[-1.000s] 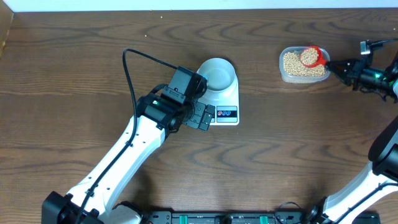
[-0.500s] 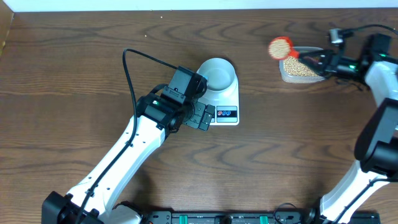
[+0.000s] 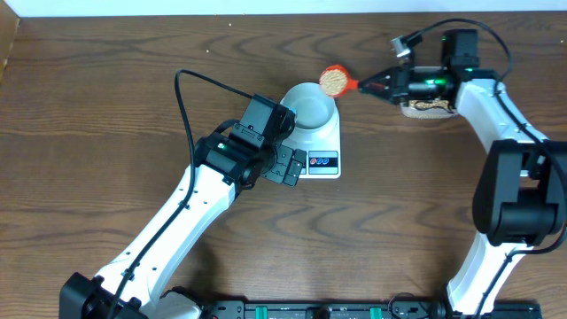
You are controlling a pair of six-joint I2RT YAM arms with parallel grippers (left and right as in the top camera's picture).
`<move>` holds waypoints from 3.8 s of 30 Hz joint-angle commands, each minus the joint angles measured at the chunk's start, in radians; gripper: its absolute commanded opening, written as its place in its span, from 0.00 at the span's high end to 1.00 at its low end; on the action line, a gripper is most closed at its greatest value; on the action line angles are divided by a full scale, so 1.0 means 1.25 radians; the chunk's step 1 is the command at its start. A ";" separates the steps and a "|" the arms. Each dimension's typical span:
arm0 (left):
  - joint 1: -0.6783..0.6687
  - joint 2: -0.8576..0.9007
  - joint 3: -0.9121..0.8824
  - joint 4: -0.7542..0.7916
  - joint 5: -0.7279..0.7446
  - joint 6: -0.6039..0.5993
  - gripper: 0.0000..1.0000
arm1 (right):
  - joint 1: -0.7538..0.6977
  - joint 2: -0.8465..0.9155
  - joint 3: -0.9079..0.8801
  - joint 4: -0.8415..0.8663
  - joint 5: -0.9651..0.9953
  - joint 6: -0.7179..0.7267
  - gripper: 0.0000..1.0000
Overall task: Scoop item into bowl and weigh 50g on scale
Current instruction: 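Carry the filled scoop over the grey bowl and pour soybeans, then return the scoop to the soybean tub and scoop again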
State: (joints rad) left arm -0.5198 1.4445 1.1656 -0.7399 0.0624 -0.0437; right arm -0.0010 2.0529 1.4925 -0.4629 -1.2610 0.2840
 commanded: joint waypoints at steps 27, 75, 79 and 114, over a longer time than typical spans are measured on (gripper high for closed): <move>0.002 -0.006 0.004 -0.003 0.004 0.014 0.01 | 0.290 -0.150 0.000 -0.111 0.661 -0.163 0.99; 0.002 -0.006 0.004 -0.003 0.004 0.014 0.00 | 0.249 -0.381 0.001 -0.147 0.817 -0.201 0.99; 0.002 -0.006 0.004 -0.003 0.004 0.014 0.01 | 0.121 -0.416 0.001 -0.205 0.818 -0.182 0.99; 0.002 -0.006 0.004 -0.003 0.004 0.014 0.01 | -0.156 -0.118 -0.006 -0.226 0.584 -0.150 0.99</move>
State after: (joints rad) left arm -0.5198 1.4445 1.1656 -0.7399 0.0662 -0.0437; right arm -0.1410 1.8988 1.4883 -0.7433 -0.3954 0.0872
